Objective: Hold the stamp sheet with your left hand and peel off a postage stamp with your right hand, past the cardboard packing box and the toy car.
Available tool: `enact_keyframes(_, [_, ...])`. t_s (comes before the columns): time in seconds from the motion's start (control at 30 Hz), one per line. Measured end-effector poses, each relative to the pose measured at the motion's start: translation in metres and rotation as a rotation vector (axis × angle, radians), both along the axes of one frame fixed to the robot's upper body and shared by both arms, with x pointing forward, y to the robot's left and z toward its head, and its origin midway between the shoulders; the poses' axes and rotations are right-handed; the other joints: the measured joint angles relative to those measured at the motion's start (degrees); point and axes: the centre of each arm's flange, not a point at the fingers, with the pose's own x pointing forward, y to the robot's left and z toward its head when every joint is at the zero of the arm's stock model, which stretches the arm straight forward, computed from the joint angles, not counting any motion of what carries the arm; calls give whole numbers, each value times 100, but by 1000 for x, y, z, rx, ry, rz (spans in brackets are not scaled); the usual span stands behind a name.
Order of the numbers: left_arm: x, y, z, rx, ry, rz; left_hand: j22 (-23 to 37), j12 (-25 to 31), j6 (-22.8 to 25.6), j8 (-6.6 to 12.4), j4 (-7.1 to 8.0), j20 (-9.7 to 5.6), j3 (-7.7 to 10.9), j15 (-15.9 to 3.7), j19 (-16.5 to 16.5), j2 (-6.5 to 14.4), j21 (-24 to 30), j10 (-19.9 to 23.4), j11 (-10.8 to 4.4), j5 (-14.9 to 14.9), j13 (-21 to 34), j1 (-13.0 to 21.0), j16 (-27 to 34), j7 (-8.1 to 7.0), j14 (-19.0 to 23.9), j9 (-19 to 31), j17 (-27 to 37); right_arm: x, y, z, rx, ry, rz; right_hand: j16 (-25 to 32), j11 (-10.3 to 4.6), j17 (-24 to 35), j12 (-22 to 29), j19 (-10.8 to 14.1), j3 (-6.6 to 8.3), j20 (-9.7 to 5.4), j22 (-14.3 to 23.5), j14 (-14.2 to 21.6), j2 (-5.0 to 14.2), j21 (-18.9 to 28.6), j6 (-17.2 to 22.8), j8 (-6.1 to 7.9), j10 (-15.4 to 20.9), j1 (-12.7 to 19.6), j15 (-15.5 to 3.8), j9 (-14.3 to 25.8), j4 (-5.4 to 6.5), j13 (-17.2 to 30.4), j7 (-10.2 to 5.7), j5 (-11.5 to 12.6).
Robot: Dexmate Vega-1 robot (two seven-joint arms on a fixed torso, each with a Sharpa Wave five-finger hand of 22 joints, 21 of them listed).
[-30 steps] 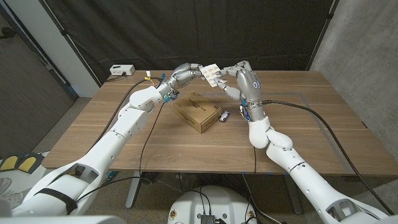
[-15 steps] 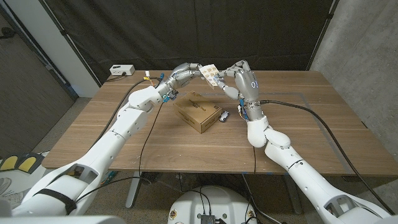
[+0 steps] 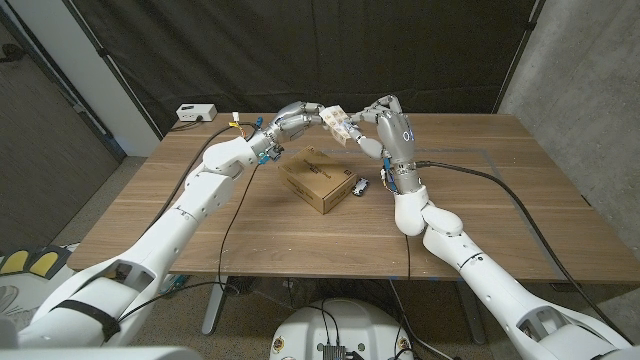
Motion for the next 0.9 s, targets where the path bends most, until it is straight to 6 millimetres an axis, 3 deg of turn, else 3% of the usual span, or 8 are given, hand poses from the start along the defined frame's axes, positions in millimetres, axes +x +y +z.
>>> enact_keyframes(0.33, [-4, -1, 1, 96, -39, -61, 0, 0, 0, 11, -17, -21, 26, 0, 21, 0, 0, 0, 0, 3, 3, 0, 0, 0, 0, -5, 0, 7, 4, 2, 13, 10, 3, 29, 28, 114, 21, -30, 134, -30, 0, 29, -15, 0, 3, 0, 70, 15, -29, 0, -23, 54, 40, -252])
enact_keyframes(0.9, [-4, 1, 0, 160, -52, -76, 0, 0, 0, 82, -4, -50, 46, 0, -9, -1, 0, 0, 0, 7, 2, 0, 0, 0, 0, 10, -1, 18, -3, 5, 89, 3, -32, 63, 38, 243, 21, -29, 292, -30, 27, 29, -36, 87, 1, 0, 79, 32, -29, 0, -22, 99, 43, -434])
